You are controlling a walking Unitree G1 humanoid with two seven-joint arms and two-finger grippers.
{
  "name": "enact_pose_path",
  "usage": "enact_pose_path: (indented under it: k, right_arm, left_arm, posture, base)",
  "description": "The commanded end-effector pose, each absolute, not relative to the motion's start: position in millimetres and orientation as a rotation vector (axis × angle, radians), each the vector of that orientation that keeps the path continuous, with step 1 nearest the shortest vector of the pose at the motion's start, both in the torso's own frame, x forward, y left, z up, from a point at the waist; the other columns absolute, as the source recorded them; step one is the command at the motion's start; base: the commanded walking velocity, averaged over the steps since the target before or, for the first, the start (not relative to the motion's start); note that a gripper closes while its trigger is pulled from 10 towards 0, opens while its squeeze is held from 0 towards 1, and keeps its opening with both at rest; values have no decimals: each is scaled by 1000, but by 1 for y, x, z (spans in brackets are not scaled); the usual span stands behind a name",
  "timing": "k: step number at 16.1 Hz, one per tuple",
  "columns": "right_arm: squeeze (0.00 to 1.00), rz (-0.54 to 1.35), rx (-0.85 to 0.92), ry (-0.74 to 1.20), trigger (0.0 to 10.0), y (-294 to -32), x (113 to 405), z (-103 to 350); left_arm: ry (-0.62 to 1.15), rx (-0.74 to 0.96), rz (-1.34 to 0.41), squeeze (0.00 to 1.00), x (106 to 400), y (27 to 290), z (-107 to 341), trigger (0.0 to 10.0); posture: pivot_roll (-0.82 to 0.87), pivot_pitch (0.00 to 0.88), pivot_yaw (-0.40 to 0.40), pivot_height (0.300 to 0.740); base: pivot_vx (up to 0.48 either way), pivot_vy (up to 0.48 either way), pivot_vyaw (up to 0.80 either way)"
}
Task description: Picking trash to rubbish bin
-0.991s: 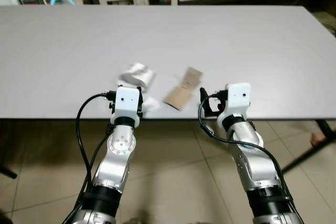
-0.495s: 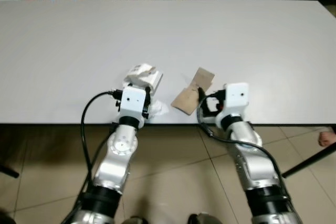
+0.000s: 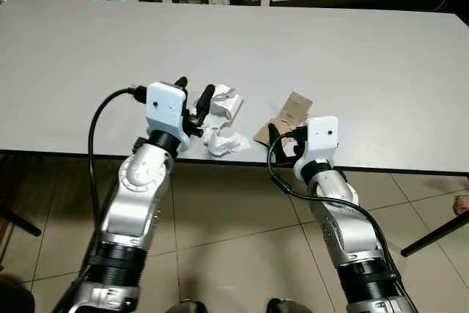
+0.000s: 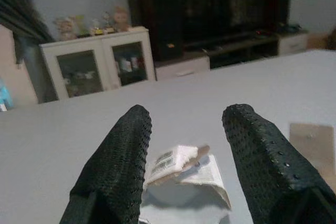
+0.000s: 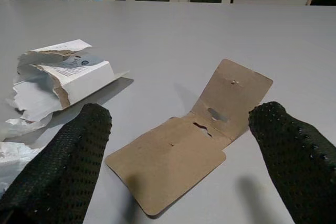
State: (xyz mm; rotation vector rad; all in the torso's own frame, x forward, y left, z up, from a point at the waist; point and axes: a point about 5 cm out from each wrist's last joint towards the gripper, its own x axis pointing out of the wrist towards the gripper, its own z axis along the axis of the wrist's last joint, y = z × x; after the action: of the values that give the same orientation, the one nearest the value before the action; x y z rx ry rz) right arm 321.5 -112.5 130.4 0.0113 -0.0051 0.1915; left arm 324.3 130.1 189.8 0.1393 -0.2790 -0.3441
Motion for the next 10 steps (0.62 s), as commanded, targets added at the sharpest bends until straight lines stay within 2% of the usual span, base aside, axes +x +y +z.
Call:
enact_pose_path:
  k: [1, 4, 6, 10]
  right_arm:
    - [0, 206, 20, -1, 10000, -111, 322, 131]
    - [0, 247, 13, 13, 10000, -108, 319, 130]
    - [0, 339, -15, 39, 10000, -101, 314, 126]
    - [0, 494, -70, 91, 10000, -98, 301, 120]
  left_arm:
    - [-182, 165, -401, 0, 323, 131, 170, 10000]
    - [-73, 203, -387, 0, 322, 136, 142, 10000]
    - [-24, 214, -389, 0, 321, 135, 127, 10000]
    - [-19, 210, -418, 0, 320, 135, 122, 10000]
  posture:
    - [-38, 132, 13, 740]
    - [-39, 139, 11, 740]
    - [-41, 146, 7, 740]
    - [-44, 158, 3, 740]
  base:
    - [0, 0, 0]
    - [0, 0, 0]
    - [0, 0, 0]
    - [0, 0, 0]
